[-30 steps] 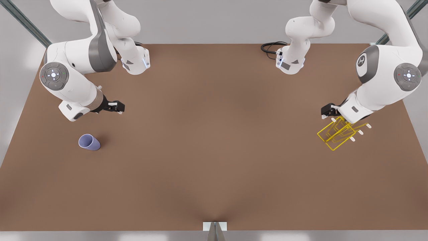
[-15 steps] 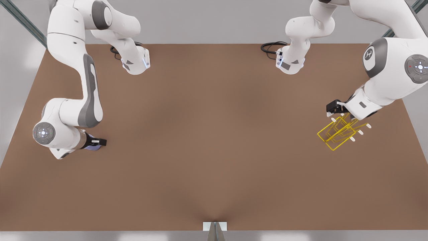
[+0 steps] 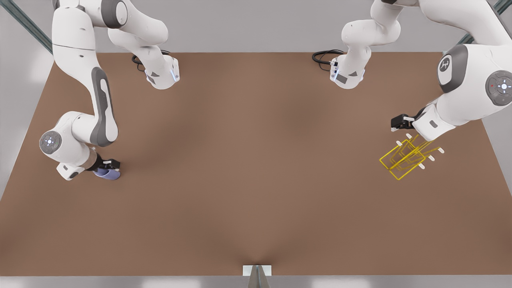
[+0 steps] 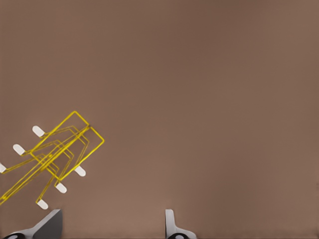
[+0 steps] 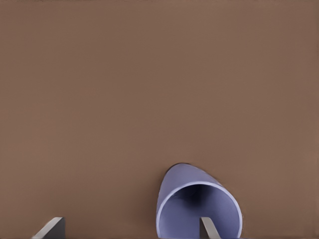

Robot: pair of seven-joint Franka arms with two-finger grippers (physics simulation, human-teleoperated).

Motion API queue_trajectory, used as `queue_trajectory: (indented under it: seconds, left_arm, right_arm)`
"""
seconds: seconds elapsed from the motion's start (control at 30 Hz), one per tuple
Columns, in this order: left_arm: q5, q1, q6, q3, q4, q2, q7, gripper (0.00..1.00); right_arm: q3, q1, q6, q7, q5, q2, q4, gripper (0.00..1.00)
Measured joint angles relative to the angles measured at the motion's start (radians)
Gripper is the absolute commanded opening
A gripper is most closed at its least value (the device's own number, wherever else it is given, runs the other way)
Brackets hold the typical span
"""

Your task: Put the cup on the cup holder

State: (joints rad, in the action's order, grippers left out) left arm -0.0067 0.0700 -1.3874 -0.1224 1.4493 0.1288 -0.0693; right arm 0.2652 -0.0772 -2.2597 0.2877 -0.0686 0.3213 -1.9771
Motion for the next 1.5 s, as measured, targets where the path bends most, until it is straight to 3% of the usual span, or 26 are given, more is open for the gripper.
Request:
queue_trajectory:
  seconds: [1.07, 1.1, 1.13, 1.17, 1.2, 1.27, 1.5]
  left_arm:
    - [0.003, -0.004, 0.139, 0.019, 0.002, 0.007, -0.002, 1.0]
    - [0.003, -0.004, 0.141, 0.019, 0.002, 0.007, -0.002, 1.0]
    - [0.003, -0.004, 0.143, 0.019, 0.002, 0.007, -0.002, 1.0]
    - [0.003, -0.004, 0.145, 0.019, 0.002, 0.007, -0.002, 1.0]
    - [0.003, -0.004, 0.146, 0.019, 0.002, 0.007, -0.002, 1.0]
    - [0.003, -0.004, 0.148, 0.019, 0.001, 0.007, -0.002, 1.0]
    - [0.003, -0.002, 0.149, 0.019, 0.001, 0.009, -0.001, 1.0]
  right_arm:
    - [0.012, -0.004, -0.061, 0.19, 0.009, 0.129, -0.044, 1.0]
    - [0.012, -0.005, -0.062, 0.192, 0.009, 0.13, -0.044, 0.76]
    - [0.012, -0.005, -0.062, 0.194, 0.01, 0.13, -0.043, 0.46]
    - [0.012, -0.005, -0.063, 0.196, 0.015, 0.13, -0.042, 0.33]
    - [0.012, -0.006, -0.063, 0.198, 0.019, 0.13, -0.042, 0.27]
    - [0.012, -0.005, -0.063, 0.202, 0.029, 0.131, -0.042, 0.21]
    - [0.011, -0.005, -0.056, 0.216, 0.043, 0.131, -0.033, 0.21]
